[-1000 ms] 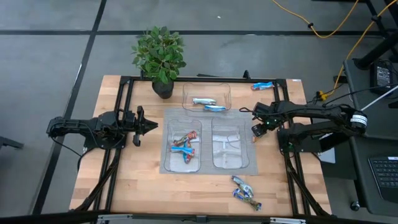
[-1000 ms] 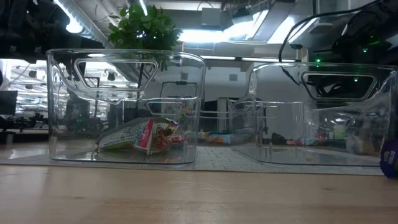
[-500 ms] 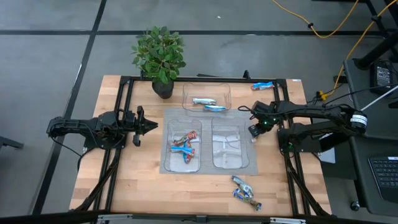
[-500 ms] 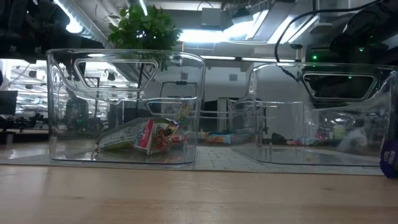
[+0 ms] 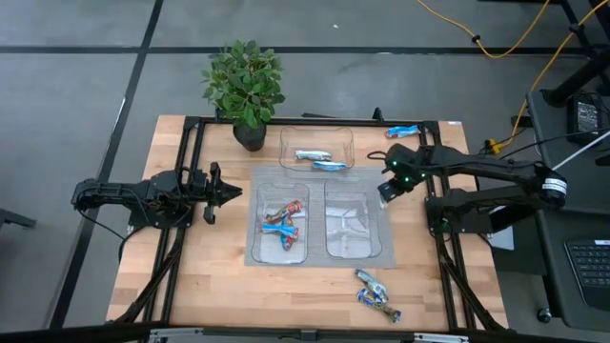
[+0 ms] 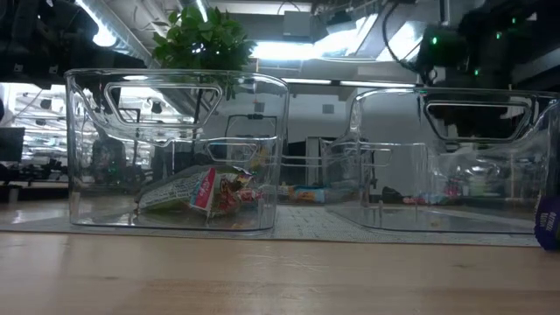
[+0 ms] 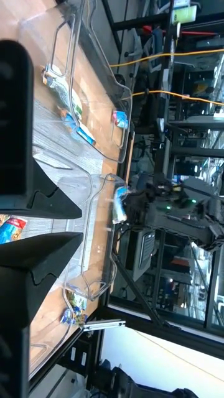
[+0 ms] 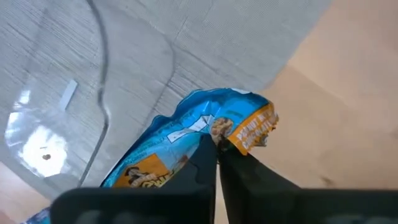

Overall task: Pick and place Granola Bars by type
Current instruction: Put the yellow granola bar into the top transparent bin

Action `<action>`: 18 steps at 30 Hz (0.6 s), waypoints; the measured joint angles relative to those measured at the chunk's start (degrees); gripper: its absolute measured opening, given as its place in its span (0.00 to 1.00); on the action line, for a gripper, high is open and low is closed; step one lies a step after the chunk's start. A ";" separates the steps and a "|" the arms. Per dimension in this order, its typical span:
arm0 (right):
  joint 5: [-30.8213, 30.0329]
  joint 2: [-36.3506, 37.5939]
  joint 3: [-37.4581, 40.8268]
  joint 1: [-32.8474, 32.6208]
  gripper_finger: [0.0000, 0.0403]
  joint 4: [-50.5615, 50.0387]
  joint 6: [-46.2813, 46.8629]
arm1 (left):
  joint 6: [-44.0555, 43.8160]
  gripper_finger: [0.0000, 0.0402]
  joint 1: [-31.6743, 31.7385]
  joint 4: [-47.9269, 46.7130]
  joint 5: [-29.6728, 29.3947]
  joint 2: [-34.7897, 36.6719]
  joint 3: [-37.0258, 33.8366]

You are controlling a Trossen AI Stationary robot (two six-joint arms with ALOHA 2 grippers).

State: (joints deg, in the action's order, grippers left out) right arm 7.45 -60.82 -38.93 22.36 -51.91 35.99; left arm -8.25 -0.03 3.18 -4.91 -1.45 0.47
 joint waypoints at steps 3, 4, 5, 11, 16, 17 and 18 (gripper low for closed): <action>-2.89 1.25 -3.82 -0.64 0.02 -5.46 -0.33 | 0.00 0.11 0.00 0.00 0.00 0.01 0.00; -3.72 1.77 -5.02 -0.92 0.02 -7.10 -0.35 | 0.00 0.11 0.00 0.00 0.00 0.02 0.00; -4.50 2.32 -6.13 -1.17 0.02 -8.35 -0.35 | 0.00 0.11 0.02 0.00 0.00 0.00 0.00; -6.82 5.97 -13.23 -2.91 0.03 -13.38 -0.63 | 0.00 0.11 0.02 0.00 0.00 0.02 0.00; -6.96 9.26 -18.40 -5.87 0.02 -12.81 -5.55 | 0.00 0.11 0.00 0.00 0.00 0.00 0.00; -6.96 9.82 -19.30 -6.81 0.02 -12.28 -7.47 | 0.00 0.11 0.01 -0.01 0.00 0.00 0.00; -6.96 10.25 -20.09 -7.81 0.02 -12.00 -8.76 | 0.00 0.11 0.01 0.00 0.00 0.00 0.00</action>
State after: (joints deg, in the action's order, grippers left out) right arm 0.49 -50.57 -59.02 14.55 -63.91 27.23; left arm -8.25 -0.02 3.18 -4.91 -1.45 0.47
